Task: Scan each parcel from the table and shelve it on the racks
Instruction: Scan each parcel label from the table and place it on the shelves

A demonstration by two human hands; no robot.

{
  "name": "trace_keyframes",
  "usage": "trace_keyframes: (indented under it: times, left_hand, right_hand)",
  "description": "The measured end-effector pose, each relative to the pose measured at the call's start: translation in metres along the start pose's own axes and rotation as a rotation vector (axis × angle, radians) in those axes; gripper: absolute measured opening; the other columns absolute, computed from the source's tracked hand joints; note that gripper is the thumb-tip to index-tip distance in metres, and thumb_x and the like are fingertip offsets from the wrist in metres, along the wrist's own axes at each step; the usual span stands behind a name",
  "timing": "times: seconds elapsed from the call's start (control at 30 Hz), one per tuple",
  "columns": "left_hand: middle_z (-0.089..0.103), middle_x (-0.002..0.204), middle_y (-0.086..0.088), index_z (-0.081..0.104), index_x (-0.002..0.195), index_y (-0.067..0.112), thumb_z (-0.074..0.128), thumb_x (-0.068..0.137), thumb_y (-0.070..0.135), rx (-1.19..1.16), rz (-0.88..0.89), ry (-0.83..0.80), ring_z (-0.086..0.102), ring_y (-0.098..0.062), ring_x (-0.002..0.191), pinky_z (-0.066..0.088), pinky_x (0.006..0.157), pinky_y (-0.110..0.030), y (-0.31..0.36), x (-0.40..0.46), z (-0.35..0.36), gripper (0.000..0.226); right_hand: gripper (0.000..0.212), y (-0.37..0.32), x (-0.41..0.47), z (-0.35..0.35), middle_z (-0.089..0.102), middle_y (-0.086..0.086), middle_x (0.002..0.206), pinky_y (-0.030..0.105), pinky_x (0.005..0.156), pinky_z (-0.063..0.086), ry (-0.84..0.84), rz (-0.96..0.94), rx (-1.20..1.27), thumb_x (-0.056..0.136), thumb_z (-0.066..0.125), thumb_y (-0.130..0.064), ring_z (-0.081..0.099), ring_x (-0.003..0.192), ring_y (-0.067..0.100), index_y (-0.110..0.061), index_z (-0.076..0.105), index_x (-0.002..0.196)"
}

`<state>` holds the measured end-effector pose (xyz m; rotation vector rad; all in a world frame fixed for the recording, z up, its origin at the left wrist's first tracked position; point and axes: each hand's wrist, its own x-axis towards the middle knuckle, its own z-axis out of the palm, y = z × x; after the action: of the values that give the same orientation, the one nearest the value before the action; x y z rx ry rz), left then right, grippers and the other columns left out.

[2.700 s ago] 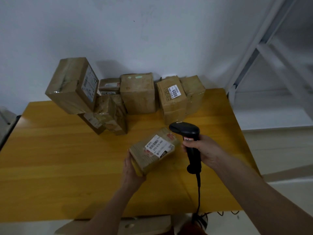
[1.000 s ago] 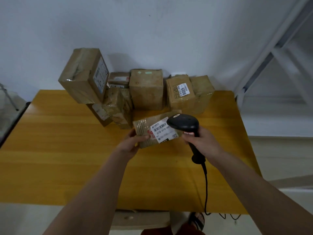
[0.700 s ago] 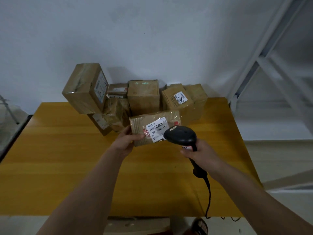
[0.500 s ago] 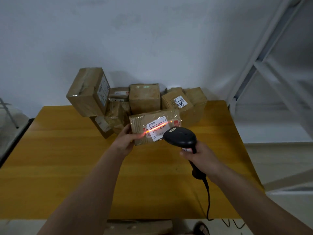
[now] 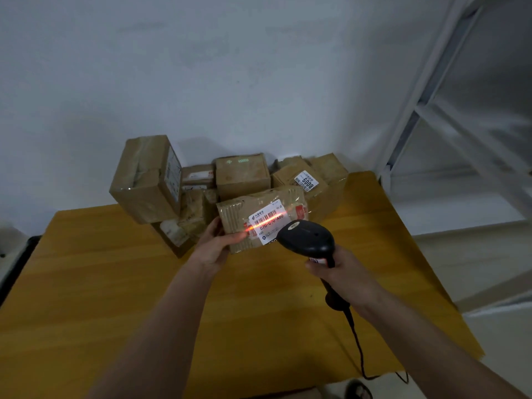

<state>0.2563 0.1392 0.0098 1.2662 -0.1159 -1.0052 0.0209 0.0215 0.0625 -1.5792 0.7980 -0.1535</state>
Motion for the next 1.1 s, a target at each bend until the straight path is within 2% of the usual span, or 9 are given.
trace_keyframes:
  times: [0.2,0.3,0.47,0.57,0.63,0.77,0.87,1.0,1.1]
  left_hand:
    - [0.058,0.132,-0.012,0.027,0.151,0.016,0.079,0.054,-0.003,0.037,-0.068,-0.048,0.062,-0.028,0.112,0.056,0.075,-0.037,-0.013,0.004,0.012,0.111]
    - [0.061,0.128,-0.009,0.031,0.149,0.019,0.083,0.053,0.001,0.068,-0.087,-0.088,0.063,-0.027,0.110,0.056,0.074,-0.035,-0.024,-0.007,0.025,0.111]
    - [0.066,0.123,-0.008,0.039,0.145,0.015,0.086,0.055,0.003,0.107,-0.107,-0.177,0.066,-0.026,0.109,0.056,0.072,-0.033,-0.040,-0.030,0.068,0.102]
    - [0.070,0.115,-0.006,0.044,0.138,0.017,0.088,0.048,0.008,0.070,-0.164,-0.173,0.068,-0.026,0.102,0.057,0.072,-0.036,-0.056,-0.049,0.105,0.101]
    - [0.067,0.118,-0.009,0.045,0.135,0.020,0.089,0.049,0.011,0.079,-0.226,-0.186,0.064,-0.028,0.105,0.058,0.072,-0.040,-0.071,-0.064,0.132,0.097]
    - [0.065,0.119,-0.011,0.055,0.127,0.017,0.088,0.053,0.020,0.154,-0.305,-0.190,0.060,-0.029,0.106,0.056,0.075,-0.042,-0.105,-0.099,0.193,0.081]
    - [0.065,0.112,-0.011,0.061,0.112,0.016,0.088,0.048,0.024,0.186,-0.325,-0.177,0.060,-0.029,0.104,0.056,0.074,-0.041,-0.127,-0.128,0.238,0.070]
    - [0.064,0.113,-0.014,0.061,0.105,0.013,0.090,0.044,0.025,0.169,-0.330,-0.173,0.058,-0.032,0.108,0.057,0.075,-0.044,-0.157,-0.168,0.286,0.070]
    - [0.064,0.114,-0.017,0.060,0.111,0.010,0.090,0.052,0.023,0.148,-0.347,-0.201,0.060,-0.034,0.105,0.057,0.074,-0.046,-0.179,-0.195,0.320,0.067]
  right_hand:
    - [0.029,0.004,-0.016,-0.006,0.063,-0.017,0.102,0.013,0.074,0.037,0.081,0.004,0.047,0.092,0.064,-0.014,0.055,0.099,-0.002,-0.041,0.059,0.104]
    - [0.026,0.004,-0.031,-0.017,0.065,-0.012,0.100,0.013,0.074,0.041,0.124,-0.003,0.068,0.091,0.065,-0.014,0.057,0.097,0.001,-0.035,0.062,0.107]
    - [0.022,0.013,-0.066,-0.044,0.070,-0.005,0.106,0.025,0.089,0.046,0.204,-0.007,0.116,0.089,0.067,-0.016,0.061,0.106,0.012,-0.029,0.067,0.106]
    - [0.022,0.027,-0.100,-0.069,0.072,-0.008,0.101,0.027,0.090,0.046,0.277,-0.011,0.168,0.087,0.070,-0.017,0.062,0.105,0.012,-0.033,0.068,0.102]
    - [0.021,0.039,-0.128,-0.089,0.072,-0.003,0.102,0.030,0.093,0.046,0.345,-0.012,0.204,0.086,0.071,-0.015,0.062,0.106,0.016,-0.028,0.070,0.103]
    - [0.024,0.070,-0.193,-0.131,0.075,-0.004,0.100,0.031,0.092,0.049,0.497,-0.016,0.300,0.085,0.071,-0.010,0.066,0.104,0.016,-0.022,0.070,0.106]
    - [0.024,0.093,-0.242,-0.161,0.076,0.000,0.096,0.023,0.076,0.053,0.621,-0.007,0.351,0.085,0.071,-0.009,0.069,0.098,0.018,-0.019,0.070,0.106]
    - [0.020,0.118,-0.299,-0.198,0.071,0.019,0.102,0.043,0.092,0.050,0.803,-0.007,0.410,0.085,0.069,-0.003,0.064,0.103,0.034,-0.016,0.068,0.100]
    - [0.016,0.132,-0.339,-0.217,0.067,0.028,0.106,0.050,0.098,0.046,0.884,-0.011,0.436,0.085,0.068,-0.001,0.063,0.101,0.039,-0.012,0.068,0.096]
